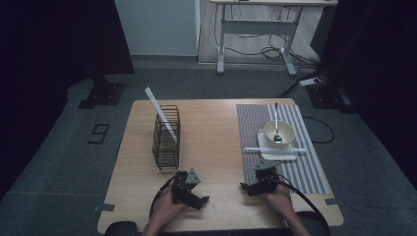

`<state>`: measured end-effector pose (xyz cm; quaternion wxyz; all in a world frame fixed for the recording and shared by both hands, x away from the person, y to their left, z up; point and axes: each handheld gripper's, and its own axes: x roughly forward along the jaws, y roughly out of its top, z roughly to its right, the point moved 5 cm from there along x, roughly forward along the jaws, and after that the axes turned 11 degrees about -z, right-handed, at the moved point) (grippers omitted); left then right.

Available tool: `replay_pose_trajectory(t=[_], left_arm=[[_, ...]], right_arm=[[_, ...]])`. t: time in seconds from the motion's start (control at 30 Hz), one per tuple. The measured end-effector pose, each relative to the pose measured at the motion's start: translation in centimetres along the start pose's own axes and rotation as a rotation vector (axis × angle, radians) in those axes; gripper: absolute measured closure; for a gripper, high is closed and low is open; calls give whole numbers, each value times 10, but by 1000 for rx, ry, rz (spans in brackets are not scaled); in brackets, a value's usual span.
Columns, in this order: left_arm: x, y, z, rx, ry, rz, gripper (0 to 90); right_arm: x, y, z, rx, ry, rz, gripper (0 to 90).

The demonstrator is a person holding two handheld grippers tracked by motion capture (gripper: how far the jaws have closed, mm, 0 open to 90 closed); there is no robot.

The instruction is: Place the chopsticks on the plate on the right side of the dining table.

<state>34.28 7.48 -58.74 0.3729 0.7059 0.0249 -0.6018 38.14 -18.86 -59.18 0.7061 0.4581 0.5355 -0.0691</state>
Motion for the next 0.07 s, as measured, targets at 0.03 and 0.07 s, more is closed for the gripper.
replay_pose_trajectory(t=[0.03,0.07], left_arm=[[0,0,0,0,1,-1,0],[0,0,0,0,1,-1,0]], right_arm=[[0,0,0,0,0,0,0],[0,0,0,0,2,-2,0]])
